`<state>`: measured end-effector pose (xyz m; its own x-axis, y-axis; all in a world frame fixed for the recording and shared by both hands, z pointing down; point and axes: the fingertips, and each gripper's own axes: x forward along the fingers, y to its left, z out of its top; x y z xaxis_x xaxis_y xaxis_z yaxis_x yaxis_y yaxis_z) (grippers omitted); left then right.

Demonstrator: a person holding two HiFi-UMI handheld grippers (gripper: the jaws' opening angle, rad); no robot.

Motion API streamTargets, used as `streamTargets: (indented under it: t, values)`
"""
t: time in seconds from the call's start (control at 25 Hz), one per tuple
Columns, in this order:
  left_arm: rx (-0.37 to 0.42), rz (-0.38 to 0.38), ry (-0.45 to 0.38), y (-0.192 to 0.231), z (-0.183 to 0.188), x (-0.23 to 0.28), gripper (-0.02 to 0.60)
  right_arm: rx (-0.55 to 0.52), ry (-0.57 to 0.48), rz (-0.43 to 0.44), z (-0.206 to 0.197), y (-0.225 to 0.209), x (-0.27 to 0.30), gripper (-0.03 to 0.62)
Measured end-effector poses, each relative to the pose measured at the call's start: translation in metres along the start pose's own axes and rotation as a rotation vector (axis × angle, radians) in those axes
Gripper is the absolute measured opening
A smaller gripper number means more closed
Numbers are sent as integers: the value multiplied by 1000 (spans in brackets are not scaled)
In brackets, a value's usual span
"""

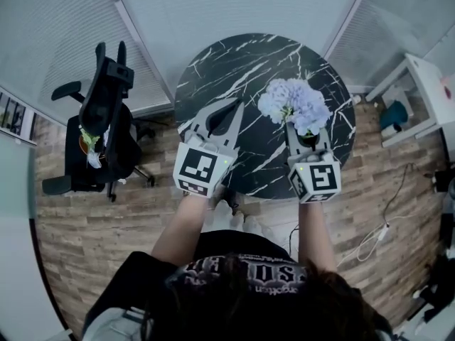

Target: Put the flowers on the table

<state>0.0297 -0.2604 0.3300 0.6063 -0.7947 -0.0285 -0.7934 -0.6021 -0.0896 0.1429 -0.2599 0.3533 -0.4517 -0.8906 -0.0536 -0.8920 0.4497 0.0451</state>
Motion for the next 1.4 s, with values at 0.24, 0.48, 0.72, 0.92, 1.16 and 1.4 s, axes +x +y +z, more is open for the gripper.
streamTargets:
  t: [0.24,0.48,0.72,0.92,1.16,1.4]
  values:
    - [7,-30,3,27,-10,32,-2,-2,26,-29,-15,-15,39,80]
    - [-1,-42,15,55,-20,58,-2,9,62,-42,-31,-28,75,81]
    - [-17,-73,63,71,-46,76,-2,19,115,-71,-63,-42,105,80]
    - [-40,-84,89,80,-65,89,-2,36,176,-92,-96,-53,125,81]
    - [-47,-104,107,85,-76,103,-3,63,280,-89,-147,-60,145,80]
    - [-50,-124,122,88,-81,111,-2,108,385,-98,-197,-71,161,84]
